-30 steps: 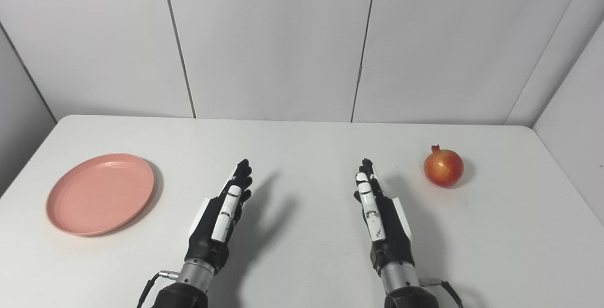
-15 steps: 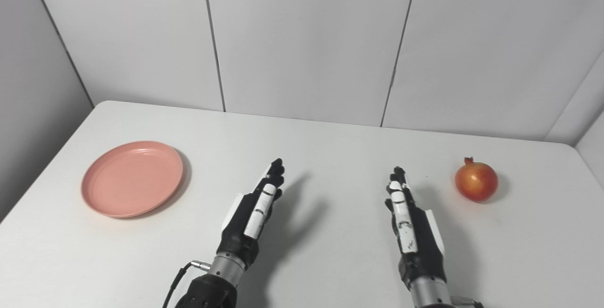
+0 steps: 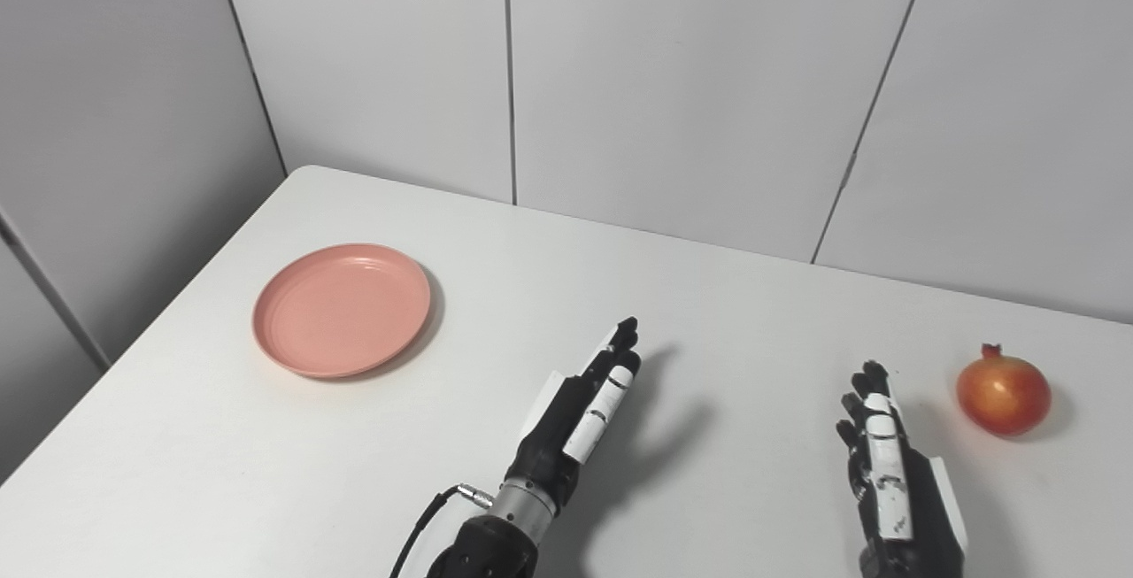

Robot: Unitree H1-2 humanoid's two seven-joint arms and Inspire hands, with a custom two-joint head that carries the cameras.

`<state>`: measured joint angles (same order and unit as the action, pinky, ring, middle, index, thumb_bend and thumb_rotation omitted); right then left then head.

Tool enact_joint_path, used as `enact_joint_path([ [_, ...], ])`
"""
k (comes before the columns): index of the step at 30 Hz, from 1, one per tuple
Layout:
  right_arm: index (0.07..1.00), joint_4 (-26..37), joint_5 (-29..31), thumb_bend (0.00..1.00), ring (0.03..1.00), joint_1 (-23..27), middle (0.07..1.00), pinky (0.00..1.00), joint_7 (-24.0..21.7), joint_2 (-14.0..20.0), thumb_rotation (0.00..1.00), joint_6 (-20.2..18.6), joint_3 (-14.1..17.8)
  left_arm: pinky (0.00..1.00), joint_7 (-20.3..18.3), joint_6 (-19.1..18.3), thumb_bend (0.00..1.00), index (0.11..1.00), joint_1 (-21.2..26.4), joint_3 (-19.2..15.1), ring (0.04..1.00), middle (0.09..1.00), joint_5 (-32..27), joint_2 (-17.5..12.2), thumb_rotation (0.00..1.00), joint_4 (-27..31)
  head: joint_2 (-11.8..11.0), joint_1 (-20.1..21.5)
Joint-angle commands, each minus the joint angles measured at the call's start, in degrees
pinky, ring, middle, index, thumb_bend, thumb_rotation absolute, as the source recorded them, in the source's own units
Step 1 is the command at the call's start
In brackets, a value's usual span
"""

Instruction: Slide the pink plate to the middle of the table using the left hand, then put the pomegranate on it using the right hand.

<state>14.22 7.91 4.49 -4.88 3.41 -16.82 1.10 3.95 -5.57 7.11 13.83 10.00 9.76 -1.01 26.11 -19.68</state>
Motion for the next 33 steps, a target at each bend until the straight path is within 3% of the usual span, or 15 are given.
enact_joint_path([
  [1,1.000,1.86,0.76,0.25,1.000,0.94,1.000,1.00,-0.27,0.20,1.00,1.60,0.57,1.00,0.94,2.05,0.40,1.000,2.46,0.68,1.000,1.000,0.36,3.36,1.00,-0.46,0.02,-0.13],
  [13,1.000,2.34,0.26,0.19,1.000,1.22,1.000,1.00,0.23,-0.02,1.00,0.44,-0.06,1.00,1.00,3.27,0.39,1.000,3.16,0.16,1.000,1.000,-0.25,2.65,1.00,-1.74,-0.43,0.00],
  [29,1.000,0.96,-1.28,0.18,1.000,2.61,1.000,1.00,1.66,-1.21,1.00,0.39,-0.54,0.99,1.01,0.00,0.43,1.000,5.39,-3.19,1.000,1.000,-1.36,1.86,1.00,0.78,-2.14,-1.63],
  [33,0.997,1.03,-1.73,0.18,0.999,2.64,0.998,1.00,2.00,-1.51,1.00,0.30,-0.62,0.97,1.46,0.78,0.46,0.998,6.06,-3.63,0.994,0.996,-0.41,1.41,1.00,2.01,-2.71,-1.24],
])
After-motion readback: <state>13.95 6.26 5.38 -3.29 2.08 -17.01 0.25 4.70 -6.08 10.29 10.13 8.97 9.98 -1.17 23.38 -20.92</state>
